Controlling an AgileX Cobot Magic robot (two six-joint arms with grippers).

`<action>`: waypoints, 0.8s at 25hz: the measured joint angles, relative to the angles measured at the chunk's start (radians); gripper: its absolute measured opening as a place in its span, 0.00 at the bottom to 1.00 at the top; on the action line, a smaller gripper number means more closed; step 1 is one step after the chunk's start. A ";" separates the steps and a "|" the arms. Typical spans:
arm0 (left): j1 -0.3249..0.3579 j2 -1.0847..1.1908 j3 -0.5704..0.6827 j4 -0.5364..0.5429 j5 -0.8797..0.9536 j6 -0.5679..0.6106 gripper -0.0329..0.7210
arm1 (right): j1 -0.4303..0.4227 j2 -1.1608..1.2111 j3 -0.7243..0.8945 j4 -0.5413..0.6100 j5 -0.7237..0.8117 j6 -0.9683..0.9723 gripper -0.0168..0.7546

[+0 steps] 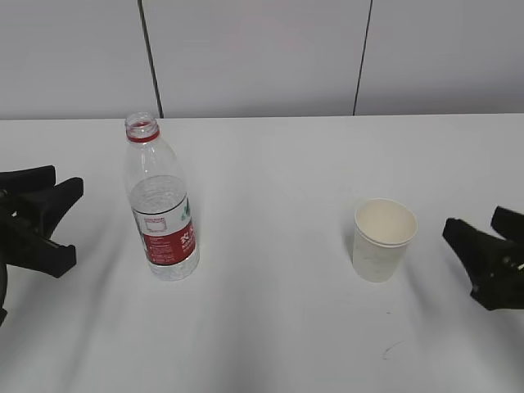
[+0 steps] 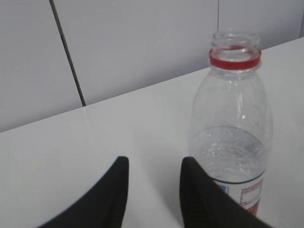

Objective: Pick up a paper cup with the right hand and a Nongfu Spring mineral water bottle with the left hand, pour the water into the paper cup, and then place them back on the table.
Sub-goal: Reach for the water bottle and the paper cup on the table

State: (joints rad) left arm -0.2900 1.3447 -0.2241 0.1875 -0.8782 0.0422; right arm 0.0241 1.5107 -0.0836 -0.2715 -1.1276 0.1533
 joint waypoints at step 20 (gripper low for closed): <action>0.000 0.000 0.000 0.000 0.011 -0.003 0.35 | 0.000 0.182 -0.002 -0.037 -0.018 0.024 0.68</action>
State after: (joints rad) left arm -0.2900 1.3447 -0.2241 0.1875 -0.8668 0.0394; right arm 0.0241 1.6931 -0.0854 -0.3085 -1.1455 0.1769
